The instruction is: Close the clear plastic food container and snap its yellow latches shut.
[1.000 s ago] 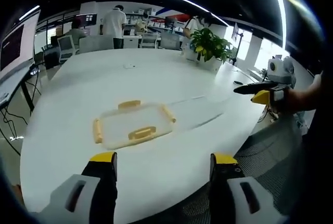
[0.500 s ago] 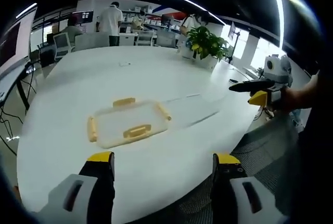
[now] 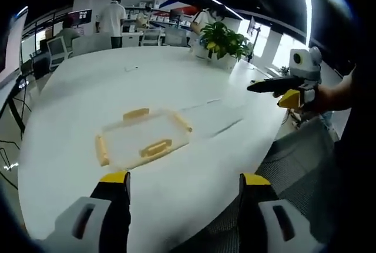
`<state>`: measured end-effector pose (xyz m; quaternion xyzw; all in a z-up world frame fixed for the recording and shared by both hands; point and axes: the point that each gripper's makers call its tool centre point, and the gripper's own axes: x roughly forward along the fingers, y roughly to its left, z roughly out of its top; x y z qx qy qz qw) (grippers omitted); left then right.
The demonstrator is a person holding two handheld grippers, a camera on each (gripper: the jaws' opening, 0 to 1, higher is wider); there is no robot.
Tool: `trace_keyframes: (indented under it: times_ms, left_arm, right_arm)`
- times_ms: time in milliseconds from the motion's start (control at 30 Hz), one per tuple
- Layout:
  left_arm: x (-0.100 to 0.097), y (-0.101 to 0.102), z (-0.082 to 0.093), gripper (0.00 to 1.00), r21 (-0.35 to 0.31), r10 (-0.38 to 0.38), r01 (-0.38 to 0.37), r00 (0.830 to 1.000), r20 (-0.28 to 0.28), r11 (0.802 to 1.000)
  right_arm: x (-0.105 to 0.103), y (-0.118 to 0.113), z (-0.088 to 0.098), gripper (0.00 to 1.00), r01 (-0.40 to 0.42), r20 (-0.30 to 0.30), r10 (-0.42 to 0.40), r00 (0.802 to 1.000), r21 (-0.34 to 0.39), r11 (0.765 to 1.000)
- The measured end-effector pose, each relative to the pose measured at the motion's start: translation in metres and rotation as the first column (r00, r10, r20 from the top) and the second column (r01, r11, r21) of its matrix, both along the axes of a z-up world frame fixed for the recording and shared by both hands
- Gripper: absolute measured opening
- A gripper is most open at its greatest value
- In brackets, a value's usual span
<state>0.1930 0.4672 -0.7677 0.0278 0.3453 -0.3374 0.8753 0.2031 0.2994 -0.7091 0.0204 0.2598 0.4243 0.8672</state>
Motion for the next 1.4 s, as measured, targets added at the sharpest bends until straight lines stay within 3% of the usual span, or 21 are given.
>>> trace_keyframes:
  times_ms: [100,433,733,1067,1400]
  left_arm:
    - [0.005,0.006,-0.001,0.73,0.017,-0.016,0.016,1.000,0.002,1.000]
    - [0.015,0.016,-0.002,0.74,0.023,-0.088,0.089,0.996,-0.024,0.996]
    - [0.025,0.026,-0.004,0.72,0.034,-0.164,0.166,0.985,-0.050,0.986]
    - [0.039,0.038,-0.015,0.74,0.064,-0.264,0.270,0.960,-0.098,0.961]
    - [0.052,0.045,-0.024,0.75,0.096,-0.374,0.385,0.920,-0.118,0.918]
  right_arm:
    - [0.007,0.005,0.000,0.65,0.007,-0.012,-0.007,1.000,0.011,1.000]
    - [0.011,0.019,-0.013,0.68,-0.086,0.038,0.091,0.995,-0.105,0.991]
    - [0.022,0.033,-0.016,0.67,-0.135,0.045,0.144,0.989,-0.150,0.979]
    - [0.037,0.041,-0.030,0.66,-0.193,0.032,0.206,0.978,-0.236,0.952]
    - [0.048,0.051,-0.047,0.65,-0.224,0.002,0.235,0.972,-0.293,0.929]
